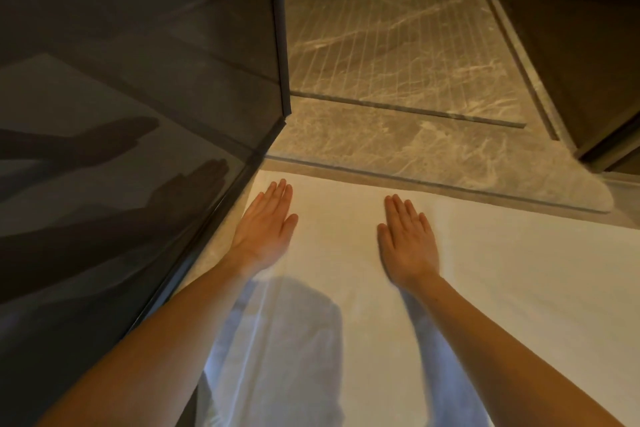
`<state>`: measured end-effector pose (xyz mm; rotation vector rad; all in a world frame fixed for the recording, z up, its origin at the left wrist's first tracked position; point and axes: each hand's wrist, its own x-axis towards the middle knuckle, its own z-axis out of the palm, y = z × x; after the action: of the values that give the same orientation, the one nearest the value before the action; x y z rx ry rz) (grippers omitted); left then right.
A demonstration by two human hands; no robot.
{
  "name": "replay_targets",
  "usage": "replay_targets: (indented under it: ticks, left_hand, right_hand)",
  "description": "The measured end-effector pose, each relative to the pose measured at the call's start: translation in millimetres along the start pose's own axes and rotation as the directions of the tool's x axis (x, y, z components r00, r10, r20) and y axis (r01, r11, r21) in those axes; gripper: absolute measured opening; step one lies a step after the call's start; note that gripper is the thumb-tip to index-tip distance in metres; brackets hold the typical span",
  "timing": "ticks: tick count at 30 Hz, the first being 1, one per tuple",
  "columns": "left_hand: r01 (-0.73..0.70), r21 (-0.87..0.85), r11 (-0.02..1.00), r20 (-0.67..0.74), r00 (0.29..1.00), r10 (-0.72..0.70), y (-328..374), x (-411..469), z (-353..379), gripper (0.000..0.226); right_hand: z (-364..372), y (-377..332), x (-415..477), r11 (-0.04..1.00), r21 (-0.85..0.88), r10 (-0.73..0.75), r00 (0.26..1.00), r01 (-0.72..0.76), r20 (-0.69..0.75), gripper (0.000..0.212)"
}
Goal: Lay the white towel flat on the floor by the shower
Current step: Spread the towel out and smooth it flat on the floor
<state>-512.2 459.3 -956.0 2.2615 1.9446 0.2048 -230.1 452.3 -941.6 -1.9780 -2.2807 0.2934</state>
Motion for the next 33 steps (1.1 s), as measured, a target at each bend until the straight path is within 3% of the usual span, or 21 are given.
replay_targets:
  ticks: [5,10,12,14,17,20,24,27,33]
  left_hand:
    - [-0.001,-0.005,1.0,0.028,1.0,0.001,1.7,-1.7,-5.7,0.063]
    - [0.026,0.123,0.992,0.166,0.985,-0.046,17.8,-2.2,-31.3,0.061]
    - [0.059,0.09,0.994,0.123,0.99,-0.07,32.7,-8.4,-43.8,0.06]
    - [0.049,-0.031,0.998,0.042,0.998,-0.048,52.7,-29.8,-49.0,0.058]
    - [0.042,-0.181,0.983,0.0,0.999,-0.043,86.9,-89.3,-36.3,0.055]
    - [-0.072,-0.222,0.972,-0.034,0.997,0.066,114.0,-134.7,-17.3,0.051]
    - [-0.093,-0.111,0.989,-0.008,0.996,0.093,104.8,-151.1,0.1,0.051]
    - [-0.075,-0.014,0.997,-0.008,0.997,0.075,89.4,-158.7,3.6,0.054]
    - [0.028,-0.04,0.999,-0.002,1.0,-0.028,52.5,-169.9,0.1,0.06]
  right_hand:
    - [-10.9,48.9,-20.3,0.99,-0.012,0.142,0.99,-0.142,-0.023,0.059]
    - [-23.5,41.3,-18.4,0.982,-0.098,0.171,0.98,-0.161,0.102,0.059]
    - [-37.6,32.6,-18.2,0.978,-0.127,0.18,0.975,-0.164,0.129,0.059]
    - [-47.5,8.5,-30.1,0.99,0.006,0.137,0.989,-0.138,0.05,0.057]
    - [-35.9,-54.6,-74.1,0.92,0.392,0.038,0.995,0.003,-0.095,0.052]
    - [-13.6,-108.4,-108.4,0.843,0.535,-0.032,0.998,0.059,-0.058,0.048]
    - [5.8,-123.0,-117.2,0.888,0.458,-0.054,0.998,0.042,0.012,0.051]
    - [13.8,-102.8,-122.7,0.977,0.191,-0.106,0.994,0.097,0.036,0.055]
    - [3.3,-36.2,-142.6,0.999,0.042,-0.026,0.998,0.023,0.064,0.057]
